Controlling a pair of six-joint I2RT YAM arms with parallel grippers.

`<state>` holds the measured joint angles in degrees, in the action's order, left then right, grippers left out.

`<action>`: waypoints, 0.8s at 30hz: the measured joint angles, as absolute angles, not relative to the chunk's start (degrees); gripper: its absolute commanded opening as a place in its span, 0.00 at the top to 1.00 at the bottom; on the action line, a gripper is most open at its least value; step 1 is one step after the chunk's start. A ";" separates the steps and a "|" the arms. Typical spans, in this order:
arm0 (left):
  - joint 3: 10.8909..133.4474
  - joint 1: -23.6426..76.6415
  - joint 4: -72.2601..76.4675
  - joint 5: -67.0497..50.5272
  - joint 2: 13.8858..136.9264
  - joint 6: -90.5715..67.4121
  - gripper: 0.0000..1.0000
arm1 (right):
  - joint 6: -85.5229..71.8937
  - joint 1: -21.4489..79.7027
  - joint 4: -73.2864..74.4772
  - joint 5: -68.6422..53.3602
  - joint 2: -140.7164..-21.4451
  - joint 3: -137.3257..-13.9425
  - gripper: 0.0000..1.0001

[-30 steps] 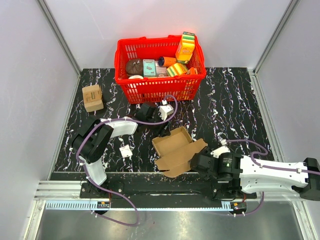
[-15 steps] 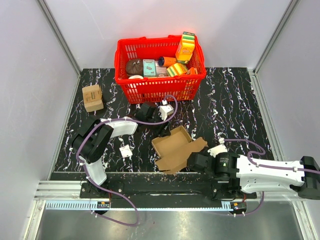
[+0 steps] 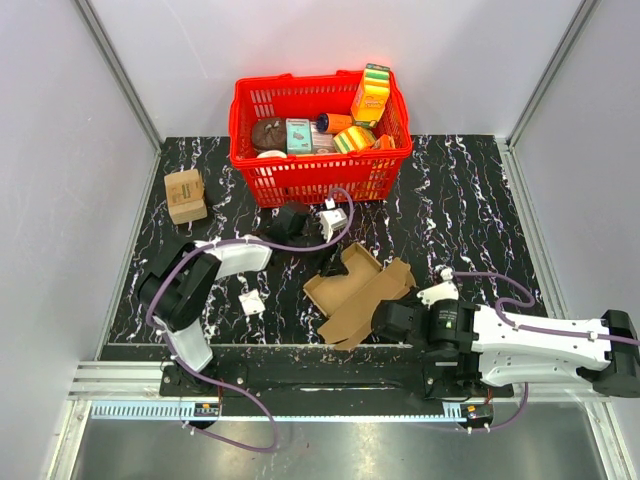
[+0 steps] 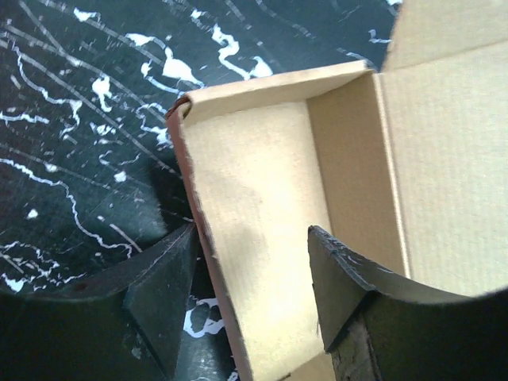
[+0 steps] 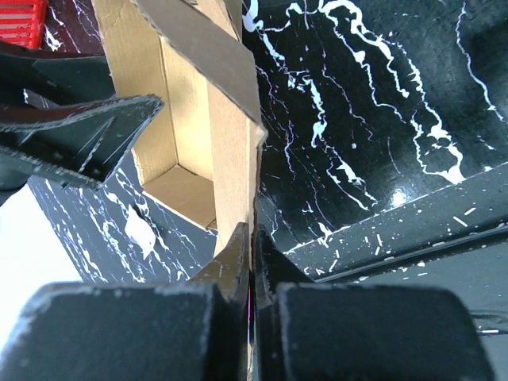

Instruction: Fold the paper box

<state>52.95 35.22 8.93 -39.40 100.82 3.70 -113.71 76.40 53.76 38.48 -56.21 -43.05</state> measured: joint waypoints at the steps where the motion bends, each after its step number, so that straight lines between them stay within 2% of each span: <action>1: 52.64 35.22 9.37 -40.25 100.14 3.44 0.36 | -113.69 76.40 54.28 38.61 -56.16 -43.22 1.00; 7: 51.92 35.22 9.96 -40.38 95.70 2.61 0.30 | -113.58 76.34 56.99 39.64 -53.71 -43.31 1.00; 12: 51.88 35.18 10.04 -32.01 89.65 -1.76 0.30 | -109.75 74.43 59.05 40.05 -52.18 -44.07 1.00; 19: 52.21 35.16 7.84 -22.13 77.47 -8.71 0.30 | -91.35 64.99 60.27 38.81 -52.25 -52.23 1.00; 24: 55.79 35.16 0.58 -18.72 72.14 -9.43 0.31 | -71.20 54.17 57.98 29.34 -55.79 -59.00 1.00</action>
<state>55.79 35.16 0.58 -18.72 72.14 -9.43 -71.20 54.17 57.98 29.34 -55.79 -59.00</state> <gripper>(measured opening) 0.699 0.016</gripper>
